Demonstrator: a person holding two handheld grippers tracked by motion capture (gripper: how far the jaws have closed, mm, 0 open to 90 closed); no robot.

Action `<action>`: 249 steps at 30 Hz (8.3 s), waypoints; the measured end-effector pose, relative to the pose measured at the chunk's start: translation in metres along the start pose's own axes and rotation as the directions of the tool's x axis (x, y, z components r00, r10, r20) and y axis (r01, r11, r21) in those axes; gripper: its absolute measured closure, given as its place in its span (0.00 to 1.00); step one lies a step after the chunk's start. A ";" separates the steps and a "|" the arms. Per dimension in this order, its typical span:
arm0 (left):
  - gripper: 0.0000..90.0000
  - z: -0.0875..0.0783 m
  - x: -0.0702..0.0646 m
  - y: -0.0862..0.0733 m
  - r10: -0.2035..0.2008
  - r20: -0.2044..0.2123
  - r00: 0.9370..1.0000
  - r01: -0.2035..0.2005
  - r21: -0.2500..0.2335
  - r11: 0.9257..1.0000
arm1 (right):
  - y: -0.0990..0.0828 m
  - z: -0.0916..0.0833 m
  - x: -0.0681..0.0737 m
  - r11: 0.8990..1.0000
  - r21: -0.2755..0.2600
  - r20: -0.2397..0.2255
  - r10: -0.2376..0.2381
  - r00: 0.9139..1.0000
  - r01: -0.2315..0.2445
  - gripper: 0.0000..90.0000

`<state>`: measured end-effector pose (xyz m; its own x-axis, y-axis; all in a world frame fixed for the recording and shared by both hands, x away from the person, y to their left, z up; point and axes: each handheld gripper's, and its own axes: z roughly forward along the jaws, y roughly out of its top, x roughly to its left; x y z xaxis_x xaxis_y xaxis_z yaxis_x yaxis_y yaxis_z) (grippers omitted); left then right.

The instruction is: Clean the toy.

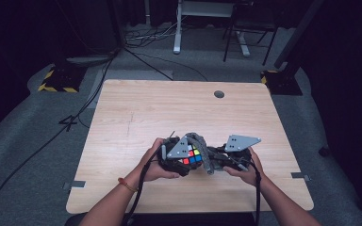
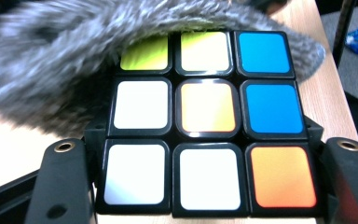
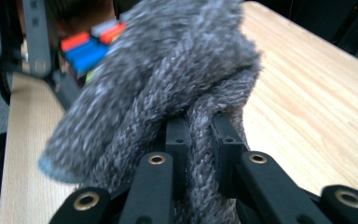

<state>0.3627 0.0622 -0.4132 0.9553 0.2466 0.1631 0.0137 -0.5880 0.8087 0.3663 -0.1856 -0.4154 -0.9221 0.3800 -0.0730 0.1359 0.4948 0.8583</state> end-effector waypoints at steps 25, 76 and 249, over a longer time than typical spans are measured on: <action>0.37 0.014 -0.008 0.000 0.020 0.041 0.999 -0.021 0.035 0.999 | -0.003 -0.002 -0.004 1.000 0.019 0.027 -0.011 1.000 0.010 0.89; 0.37 0.030 -0.011 -0.001 0.039 -0.011 0.999 -0.037 0.132 0.991 | 0.007 -0.003 0.008 0.999 -0.042 -0.012 -0.024 1.000 0.024 0.89; 0.37 0.013 -0.002 0.000 0.022 -0.005 1.000 -0.022 0.035 0.999 | -0.006 0.001 -0.007 0.999 0.035 0.055 -0.018 0.998 0.016 0.89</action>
<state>0.3649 0.0524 -0.4209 0.9540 0.2369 0.1839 0.0027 -0.6201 0.7845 0.3723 -0.1908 -0.4206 -0.9032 0.4133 -0.1157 0.1341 0.5278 0.8387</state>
